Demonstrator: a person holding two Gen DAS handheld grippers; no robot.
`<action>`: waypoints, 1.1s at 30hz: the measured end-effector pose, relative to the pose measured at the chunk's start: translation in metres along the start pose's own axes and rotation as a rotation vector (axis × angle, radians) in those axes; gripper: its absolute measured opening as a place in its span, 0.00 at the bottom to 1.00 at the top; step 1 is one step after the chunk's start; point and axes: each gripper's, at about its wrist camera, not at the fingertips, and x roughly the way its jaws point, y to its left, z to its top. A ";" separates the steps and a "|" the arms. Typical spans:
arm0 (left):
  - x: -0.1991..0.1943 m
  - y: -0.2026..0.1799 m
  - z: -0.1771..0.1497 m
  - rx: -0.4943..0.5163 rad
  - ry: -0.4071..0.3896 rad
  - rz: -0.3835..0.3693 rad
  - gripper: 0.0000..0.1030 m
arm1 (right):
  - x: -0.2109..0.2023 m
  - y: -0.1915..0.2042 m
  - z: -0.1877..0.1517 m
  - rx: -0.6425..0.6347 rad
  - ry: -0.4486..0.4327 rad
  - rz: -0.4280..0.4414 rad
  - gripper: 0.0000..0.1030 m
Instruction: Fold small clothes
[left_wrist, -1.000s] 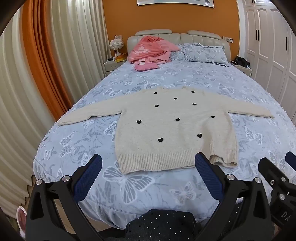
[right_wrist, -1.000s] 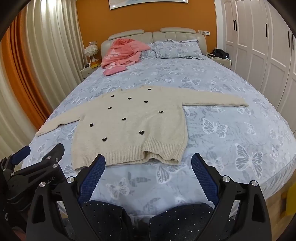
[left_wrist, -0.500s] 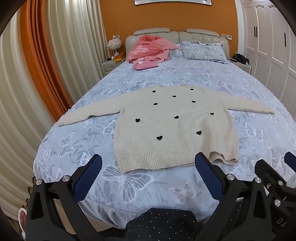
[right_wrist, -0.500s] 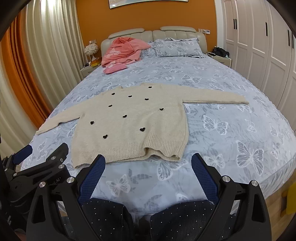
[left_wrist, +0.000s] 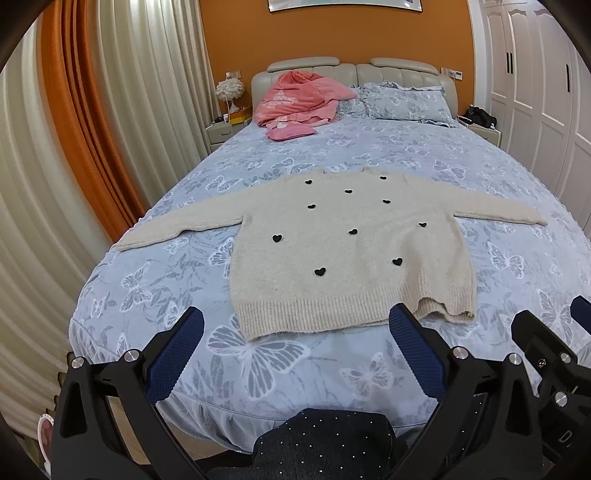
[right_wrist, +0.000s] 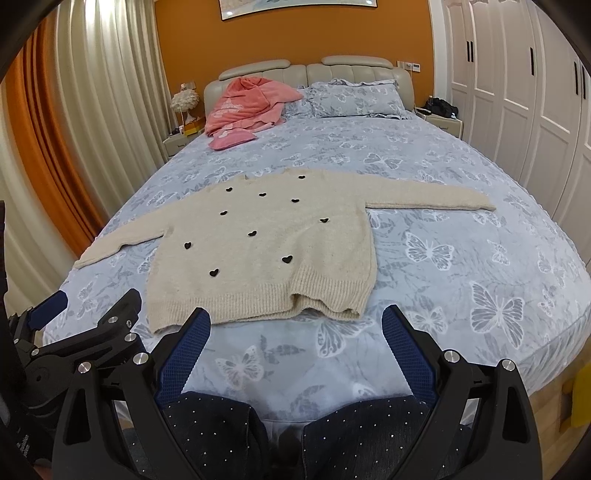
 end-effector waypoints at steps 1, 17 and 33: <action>0.000 0.000 0.000 -0.001 0.001 -0.001 0.95 | -0.001 0.001 0.000 -0.002 -0.001 0.000 0.89; -0.003 0.003 -0.002 -0.006 0.003 0.000 0.95 | -0.003 0.002 0.001 -0.001 -0.001 0.002 0.89; -0.005 0.004 -0.002 -0.006 0.001 0.002 0.95 | -0.002 0.001 0.000 0.001 -0.002 0.002 0.89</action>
